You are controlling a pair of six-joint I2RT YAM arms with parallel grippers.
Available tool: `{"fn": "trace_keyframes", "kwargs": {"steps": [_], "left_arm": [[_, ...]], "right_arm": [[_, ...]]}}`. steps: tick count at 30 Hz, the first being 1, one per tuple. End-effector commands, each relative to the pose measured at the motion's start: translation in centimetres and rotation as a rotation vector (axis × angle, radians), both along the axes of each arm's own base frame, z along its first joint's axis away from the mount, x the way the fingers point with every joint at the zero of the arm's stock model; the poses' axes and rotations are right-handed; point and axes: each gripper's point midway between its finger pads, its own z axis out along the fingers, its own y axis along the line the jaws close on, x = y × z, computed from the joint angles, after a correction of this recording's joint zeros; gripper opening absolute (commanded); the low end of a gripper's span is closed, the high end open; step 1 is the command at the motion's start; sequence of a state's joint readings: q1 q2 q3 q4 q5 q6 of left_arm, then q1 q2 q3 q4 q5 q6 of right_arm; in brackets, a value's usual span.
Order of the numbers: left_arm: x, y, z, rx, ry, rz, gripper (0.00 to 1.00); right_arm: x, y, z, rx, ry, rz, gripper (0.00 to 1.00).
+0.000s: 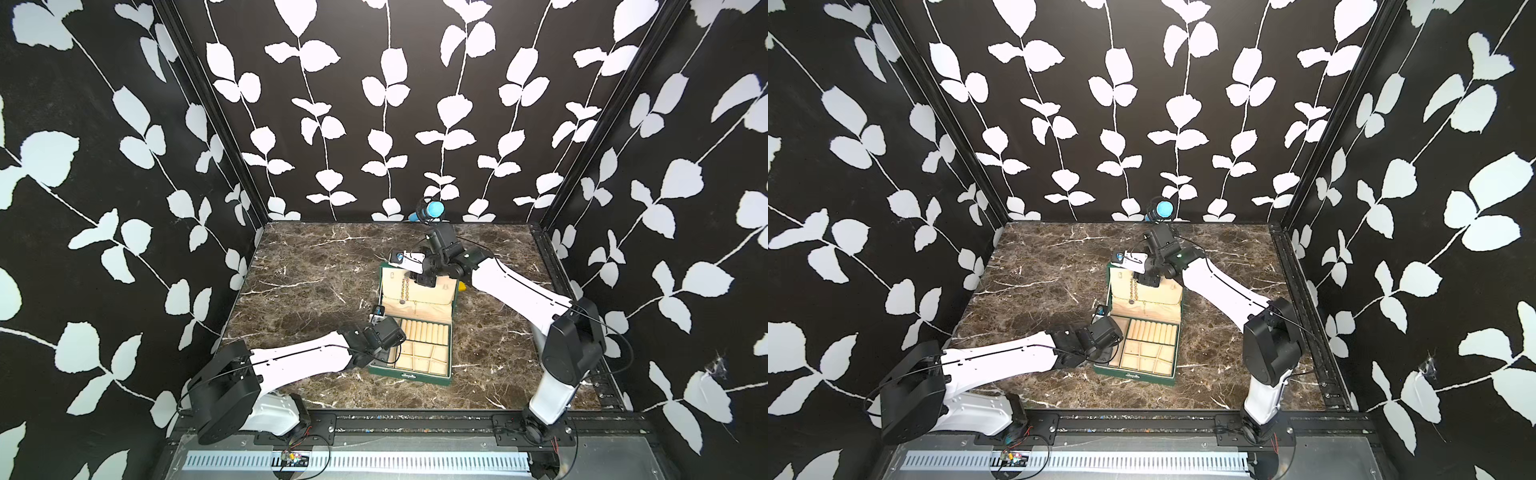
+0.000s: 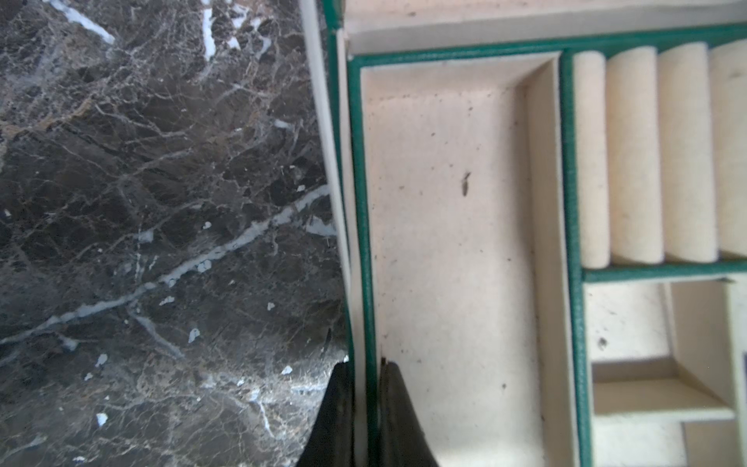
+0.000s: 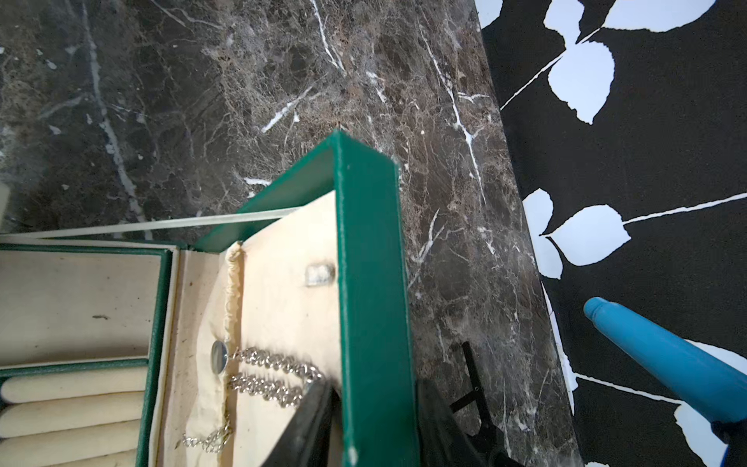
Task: Put jewelry chain into jewelry box
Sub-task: Close the fastener on the jewelry box.
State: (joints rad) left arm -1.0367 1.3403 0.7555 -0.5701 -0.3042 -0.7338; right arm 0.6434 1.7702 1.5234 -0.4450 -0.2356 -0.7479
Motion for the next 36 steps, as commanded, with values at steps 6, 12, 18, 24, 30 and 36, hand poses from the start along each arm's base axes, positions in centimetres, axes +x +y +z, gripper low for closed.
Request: {"fn": "trace_keyframes", "kwargs": {"steps": [6, 12, 18, 24, 30, 36], "left_arm": [[-1.3, 0.8, -0.8, 0.048, 0.035, -0.056, 0.07], [-1.2, 0.7, -0.7, 0.050, 0.035, -0.059, 0.06], [-1.2, 0.7, -0.7, 0.051, 0.035, -0.060, 0.06], [-1.3, 0.8, -0.7, 0.052, 0.036, -0.061, 0.07], [-1.2, 0.8, -0.7, 0.057, 0.036, -0.065, 0.06], [-1.2, 0.7, -0.6, 0.057, 0.033, -0.066, 0.06]], "right_arm": [[0.4, -0.5, 1.9, 0.057, -0.031, -0.035, 0.48], [-0.3, -0.7, 2.1, 0.083, -0.010, -0.015, 0.62], [-0.5, -0.6, 1.2, 0.072, 0.009, 0.005, 0.71], [0.2, -0.4, 0.2, 0.054, 0.009, -0.002, 0.75], [0.8, -0.3, -0.4, 0.039, 0.008, -0.017, 0.74], [1.3, -0.2, -0.6, 0.030, -0.004, -0.032, 0.75]]}}
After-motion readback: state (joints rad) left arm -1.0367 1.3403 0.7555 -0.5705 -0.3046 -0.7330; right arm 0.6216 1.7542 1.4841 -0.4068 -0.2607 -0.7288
